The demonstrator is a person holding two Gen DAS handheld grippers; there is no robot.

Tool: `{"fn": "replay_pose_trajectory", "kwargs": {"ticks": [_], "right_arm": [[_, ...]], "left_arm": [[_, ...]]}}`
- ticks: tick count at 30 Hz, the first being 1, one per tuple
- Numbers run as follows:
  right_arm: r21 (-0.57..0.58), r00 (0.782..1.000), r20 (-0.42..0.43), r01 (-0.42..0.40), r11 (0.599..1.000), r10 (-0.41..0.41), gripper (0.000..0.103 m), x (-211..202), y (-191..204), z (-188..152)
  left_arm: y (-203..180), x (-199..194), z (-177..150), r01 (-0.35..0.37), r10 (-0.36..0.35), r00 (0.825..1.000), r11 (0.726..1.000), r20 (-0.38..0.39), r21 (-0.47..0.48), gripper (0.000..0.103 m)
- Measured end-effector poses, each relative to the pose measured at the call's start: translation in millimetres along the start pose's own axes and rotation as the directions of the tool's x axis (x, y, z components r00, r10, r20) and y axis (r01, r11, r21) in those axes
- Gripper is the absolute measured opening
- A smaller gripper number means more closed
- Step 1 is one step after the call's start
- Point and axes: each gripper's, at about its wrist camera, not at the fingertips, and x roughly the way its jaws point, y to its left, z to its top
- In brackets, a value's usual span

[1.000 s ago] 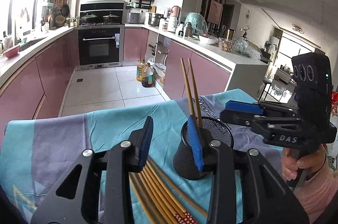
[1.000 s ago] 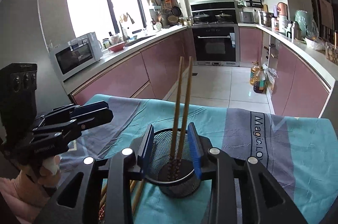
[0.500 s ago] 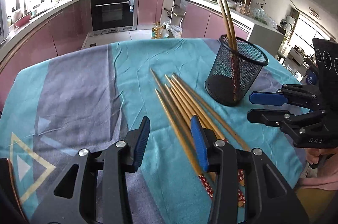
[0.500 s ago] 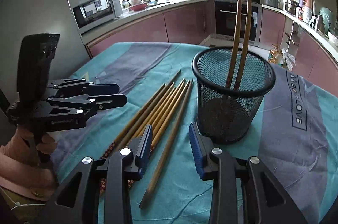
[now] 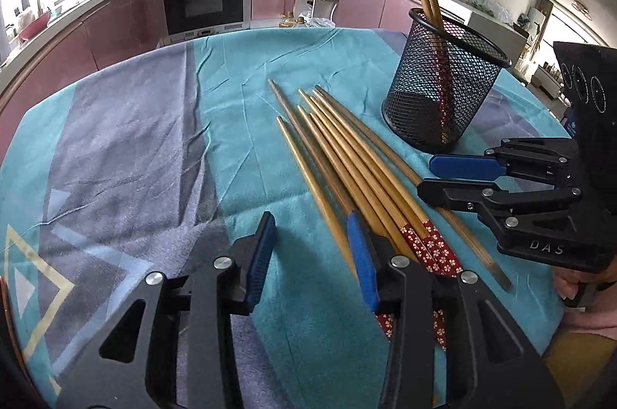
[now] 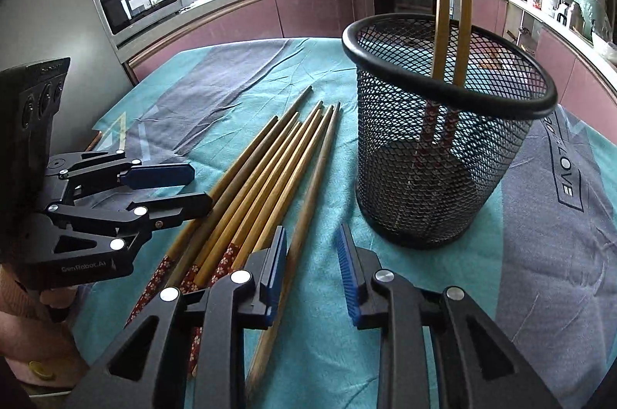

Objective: Organize utensils
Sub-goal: 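Return the left tool to grasp another chopstick while the right tool grasps one too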

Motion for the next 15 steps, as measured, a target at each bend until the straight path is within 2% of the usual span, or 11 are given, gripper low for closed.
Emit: {"fn": "replay_pose_trajectory", "kwargs": {"ticks": [6,15], "right_arm": [[-0.006,1.000,0.000,0.021,1.000,-0.021,0.023,4.0,1.4,1.3],[0.030,1.000,0.002,0.016,0.999,-0.016,0.010,6.0,-3.1,2.3]], "left_arm": [[-1.4,5.6,3.3,-0.025,0.025,1.000,1.000,-0.013,0.018,0.031],[5.6,8.5,7.1,-0.049,0.049,0.999,0.999,-0.015,-0.006,0.015]]}}
